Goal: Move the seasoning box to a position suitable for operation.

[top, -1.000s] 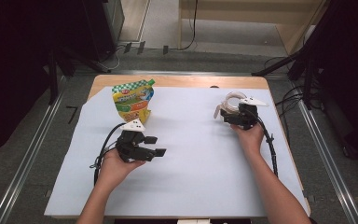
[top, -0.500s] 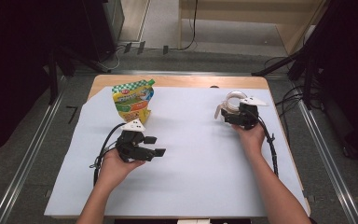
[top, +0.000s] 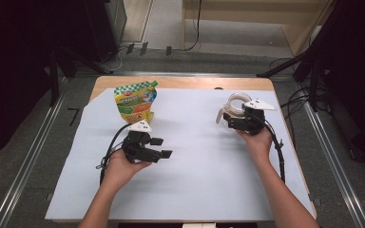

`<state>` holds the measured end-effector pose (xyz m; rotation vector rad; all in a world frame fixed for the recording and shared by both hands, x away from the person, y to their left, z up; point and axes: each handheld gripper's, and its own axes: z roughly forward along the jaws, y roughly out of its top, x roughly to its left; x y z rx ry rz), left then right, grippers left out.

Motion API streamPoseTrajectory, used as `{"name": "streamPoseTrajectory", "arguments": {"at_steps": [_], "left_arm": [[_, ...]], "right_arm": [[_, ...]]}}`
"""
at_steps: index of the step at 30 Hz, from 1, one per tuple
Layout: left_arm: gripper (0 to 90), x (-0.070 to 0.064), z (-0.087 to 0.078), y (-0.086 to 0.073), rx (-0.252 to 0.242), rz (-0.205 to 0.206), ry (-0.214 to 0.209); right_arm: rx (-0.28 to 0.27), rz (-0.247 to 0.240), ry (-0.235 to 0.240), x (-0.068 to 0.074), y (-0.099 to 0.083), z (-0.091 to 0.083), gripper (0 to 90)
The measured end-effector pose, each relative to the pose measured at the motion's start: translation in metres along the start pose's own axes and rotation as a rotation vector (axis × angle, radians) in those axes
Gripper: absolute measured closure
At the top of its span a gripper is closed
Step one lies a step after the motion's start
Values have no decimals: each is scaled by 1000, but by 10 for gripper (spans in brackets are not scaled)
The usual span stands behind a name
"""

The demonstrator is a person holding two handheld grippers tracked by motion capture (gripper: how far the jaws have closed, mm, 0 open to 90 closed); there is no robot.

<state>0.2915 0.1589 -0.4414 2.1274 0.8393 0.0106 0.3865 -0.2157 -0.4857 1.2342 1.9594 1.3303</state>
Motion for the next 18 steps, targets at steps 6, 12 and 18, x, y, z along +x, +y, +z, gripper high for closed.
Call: {"name": "streamPoseTrajectory", "arguments": {"at_steps": [6,12,18], "left_arm": [[358,6,4,1,15,-14,-11],[358,8,6,4,13,-16,-14],[359,9,8,7,14,-11,-15]], "right_arm": [[-12,-24,39,17,2,-15,120],[-6,-37,64,27,0,-22,120],[5,-58,85,39,-5,-24,120]]}}
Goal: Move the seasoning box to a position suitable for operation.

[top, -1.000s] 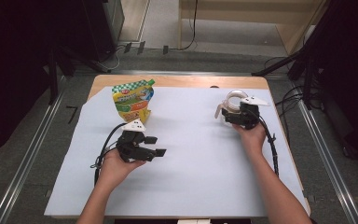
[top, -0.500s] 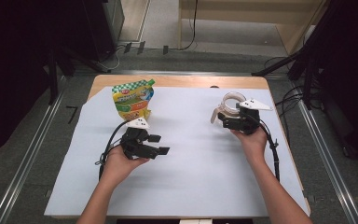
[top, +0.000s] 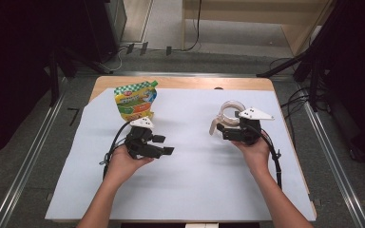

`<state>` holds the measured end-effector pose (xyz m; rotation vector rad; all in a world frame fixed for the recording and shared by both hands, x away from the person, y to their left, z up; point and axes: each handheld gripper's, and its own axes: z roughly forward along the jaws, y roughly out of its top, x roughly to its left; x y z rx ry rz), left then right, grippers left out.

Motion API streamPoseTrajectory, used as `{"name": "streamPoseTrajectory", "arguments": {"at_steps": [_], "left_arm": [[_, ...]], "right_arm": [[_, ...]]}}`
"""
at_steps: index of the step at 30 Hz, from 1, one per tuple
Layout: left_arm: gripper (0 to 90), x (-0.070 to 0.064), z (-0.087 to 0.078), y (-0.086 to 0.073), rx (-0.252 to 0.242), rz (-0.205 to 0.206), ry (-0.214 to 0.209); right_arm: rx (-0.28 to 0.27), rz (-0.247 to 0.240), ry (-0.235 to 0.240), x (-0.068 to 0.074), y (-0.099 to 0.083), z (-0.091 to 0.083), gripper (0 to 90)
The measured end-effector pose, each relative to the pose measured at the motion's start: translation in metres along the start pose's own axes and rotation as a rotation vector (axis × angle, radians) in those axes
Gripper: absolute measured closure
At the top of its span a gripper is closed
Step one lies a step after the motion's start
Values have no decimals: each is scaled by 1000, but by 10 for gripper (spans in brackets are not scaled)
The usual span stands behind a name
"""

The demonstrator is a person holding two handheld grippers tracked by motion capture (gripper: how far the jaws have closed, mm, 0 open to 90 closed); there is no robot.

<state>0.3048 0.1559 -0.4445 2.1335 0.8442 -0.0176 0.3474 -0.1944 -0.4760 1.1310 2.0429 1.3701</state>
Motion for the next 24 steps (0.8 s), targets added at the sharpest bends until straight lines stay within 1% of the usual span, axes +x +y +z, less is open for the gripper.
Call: {"name": "streamPoseTrajectory", "arguments": {"at_steps": [2,6,8,9,13,18,23,24], "left_arm": [[359,0,1,1,-5,-1,-3],[359,2,2,1,-5,-5,-1],[359,2,2,2,-11,-11,-5],[359,3,1,2,-13,-12,-4],[359,4,0,2,-10,-8,1],[360,5,-1,2,-7,-12,7],[360,6,-2,1,-13,-15,8],[360,6,-2,1,-13,-15,8]], "right_arm": [[4,-4,5,2,-1,0,120],[11,-23,33,13,-3,3,120],[15,-24,37,15,-3,3,120],[22,-26,52,19,-4,5,121],[28,-35,79,29,-6,8,121],[35,-43,122,42,-8,12,121],[43,-62,172,59,-11,17,121],[43,-62,172,59,-11,17,121]]}}
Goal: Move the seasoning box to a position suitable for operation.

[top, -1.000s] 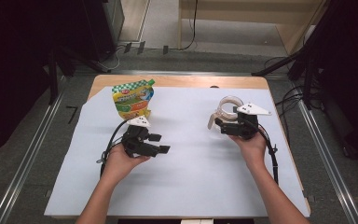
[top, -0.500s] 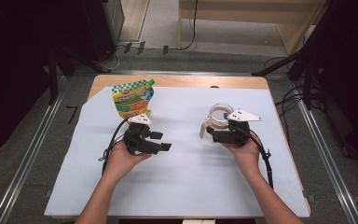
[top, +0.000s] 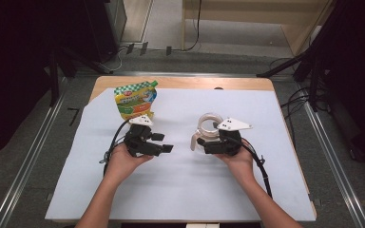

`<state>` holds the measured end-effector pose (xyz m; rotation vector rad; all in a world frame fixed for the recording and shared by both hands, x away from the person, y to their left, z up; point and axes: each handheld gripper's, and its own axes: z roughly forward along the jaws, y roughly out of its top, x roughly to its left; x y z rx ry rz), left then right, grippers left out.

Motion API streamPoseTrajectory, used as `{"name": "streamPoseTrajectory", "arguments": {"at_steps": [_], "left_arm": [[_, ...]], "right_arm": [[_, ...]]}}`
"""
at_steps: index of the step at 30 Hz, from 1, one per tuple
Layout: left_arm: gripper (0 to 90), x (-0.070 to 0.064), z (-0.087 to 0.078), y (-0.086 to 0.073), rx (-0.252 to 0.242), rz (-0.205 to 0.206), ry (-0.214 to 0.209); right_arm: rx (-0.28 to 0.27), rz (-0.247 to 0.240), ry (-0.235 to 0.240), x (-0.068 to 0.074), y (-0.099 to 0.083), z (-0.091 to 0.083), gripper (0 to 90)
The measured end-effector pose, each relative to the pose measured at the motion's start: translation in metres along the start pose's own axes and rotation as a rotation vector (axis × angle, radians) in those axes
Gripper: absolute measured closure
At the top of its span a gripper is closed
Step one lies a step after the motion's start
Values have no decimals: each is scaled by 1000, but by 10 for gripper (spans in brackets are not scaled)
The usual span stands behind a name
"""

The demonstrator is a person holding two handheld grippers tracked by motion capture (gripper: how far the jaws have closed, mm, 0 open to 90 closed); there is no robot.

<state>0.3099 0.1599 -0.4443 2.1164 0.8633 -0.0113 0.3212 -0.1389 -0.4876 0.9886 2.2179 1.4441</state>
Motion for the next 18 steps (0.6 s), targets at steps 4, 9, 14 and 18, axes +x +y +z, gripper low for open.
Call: {"name": "streamPoseTrajectory", "arguments": {"at_steps": [4,9,14,18], "left_arm": [[360,0,-1,0,-3,-4,1],[360,0,-1,0,-4,-3,2],[361,1,-1,0,-5,-3,-2],[361,-1,0,0,1,4,-1]], "right_arm": [[16,-25,44,16,-2,7,121],[29,-36,83,29,-6,14,121],[38,-59,107,39,-10,19,120],[65,-60,112,43,-17,23,121]]}}
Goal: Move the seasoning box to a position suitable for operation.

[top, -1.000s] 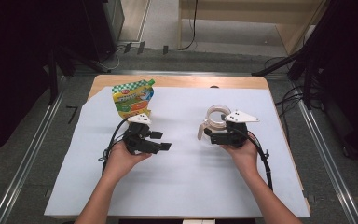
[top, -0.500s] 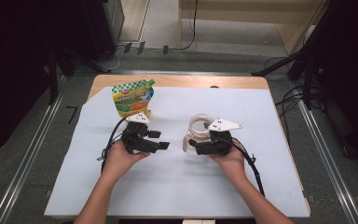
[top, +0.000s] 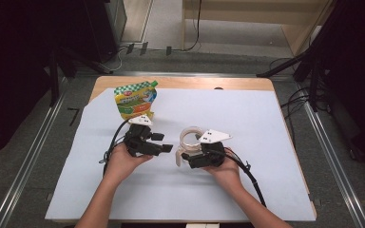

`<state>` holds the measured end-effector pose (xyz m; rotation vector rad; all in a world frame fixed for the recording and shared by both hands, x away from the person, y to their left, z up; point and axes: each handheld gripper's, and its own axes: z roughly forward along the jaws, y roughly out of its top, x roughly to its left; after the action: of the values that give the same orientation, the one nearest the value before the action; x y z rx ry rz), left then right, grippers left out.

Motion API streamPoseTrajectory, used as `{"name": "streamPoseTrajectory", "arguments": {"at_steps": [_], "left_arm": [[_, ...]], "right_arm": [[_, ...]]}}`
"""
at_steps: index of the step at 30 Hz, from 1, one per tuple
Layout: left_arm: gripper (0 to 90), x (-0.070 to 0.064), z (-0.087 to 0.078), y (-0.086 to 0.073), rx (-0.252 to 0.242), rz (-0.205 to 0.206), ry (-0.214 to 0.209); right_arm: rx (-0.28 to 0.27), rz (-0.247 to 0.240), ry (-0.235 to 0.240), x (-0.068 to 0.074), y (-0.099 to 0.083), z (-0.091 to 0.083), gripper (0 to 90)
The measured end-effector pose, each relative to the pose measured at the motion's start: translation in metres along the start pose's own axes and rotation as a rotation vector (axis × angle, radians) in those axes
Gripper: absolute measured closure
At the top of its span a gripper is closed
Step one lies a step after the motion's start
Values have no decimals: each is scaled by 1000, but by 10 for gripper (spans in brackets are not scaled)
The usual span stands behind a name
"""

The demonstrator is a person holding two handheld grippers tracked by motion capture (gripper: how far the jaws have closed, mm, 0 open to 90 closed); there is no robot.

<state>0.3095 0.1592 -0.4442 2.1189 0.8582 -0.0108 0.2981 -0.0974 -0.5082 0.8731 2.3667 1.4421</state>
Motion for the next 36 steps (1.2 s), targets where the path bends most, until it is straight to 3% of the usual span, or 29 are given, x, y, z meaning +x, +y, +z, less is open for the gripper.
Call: {"name": "streamPoseTrajectory", "arguments": {"at_steps": [13,19,27,36], "left_arm": [[361,-2,1,0,3,9,1],[361,-1,1,0,2,9,1],[361,-2,0,0,5,11,7],[379,-3,1,0,-3,4,5]], "right_arm": [[-13,-32,-5,3,-6,-1,113],[-6,-15,15,2,-6,-1,90],[15,-19,15,2,-7,-12,81],[44,19,28,3,-13,-37,89]]}}
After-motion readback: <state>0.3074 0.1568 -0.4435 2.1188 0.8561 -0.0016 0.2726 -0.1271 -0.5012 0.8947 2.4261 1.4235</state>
